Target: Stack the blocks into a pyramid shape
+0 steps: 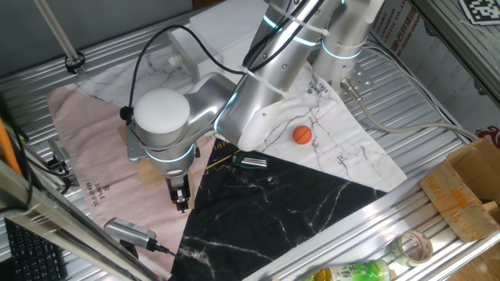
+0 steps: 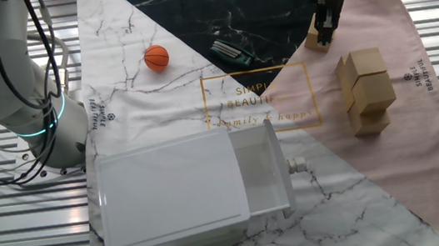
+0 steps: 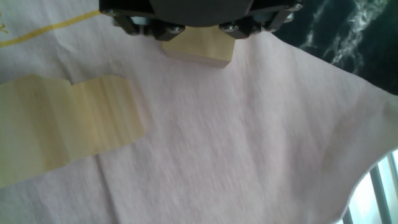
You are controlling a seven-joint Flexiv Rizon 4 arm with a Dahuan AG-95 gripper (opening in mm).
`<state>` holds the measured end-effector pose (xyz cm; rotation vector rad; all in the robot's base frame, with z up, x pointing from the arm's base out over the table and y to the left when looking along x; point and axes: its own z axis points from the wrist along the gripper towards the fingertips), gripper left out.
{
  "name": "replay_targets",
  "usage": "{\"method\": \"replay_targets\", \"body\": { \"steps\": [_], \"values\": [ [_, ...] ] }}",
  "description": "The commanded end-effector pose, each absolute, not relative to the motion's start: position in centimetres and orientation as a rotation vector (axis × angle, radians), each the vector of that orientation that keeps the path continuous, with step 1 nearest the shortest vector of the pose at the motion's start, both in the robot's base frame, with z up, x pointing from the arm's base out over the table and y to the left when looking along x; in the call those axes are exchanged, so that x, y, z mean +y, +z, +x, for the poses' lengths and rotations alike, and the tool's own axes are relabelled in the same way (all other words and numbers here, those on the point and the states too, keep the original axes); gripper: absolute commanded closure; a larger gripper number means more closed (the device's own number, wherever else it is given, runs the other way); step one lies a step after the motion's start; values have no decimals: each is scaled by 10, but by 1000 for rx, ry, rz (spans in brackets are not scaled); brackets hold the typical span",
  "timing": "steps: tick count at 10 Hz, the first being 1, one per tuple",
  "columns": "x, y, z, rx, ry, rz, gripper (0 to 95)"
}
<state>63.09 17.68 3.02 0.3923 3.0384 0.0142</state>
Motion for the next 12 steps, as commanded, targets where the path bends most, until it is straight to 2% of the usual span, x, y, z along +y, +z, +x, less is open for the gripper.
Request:
{"method": "replay_targets", "body": {
  "steps": [1, 12],
  "values": [
    [177, 30, 631, 3038, 20, 392, 950],
    [180, 41, 628, 3063, -7, 313, 950]
  ]
}}
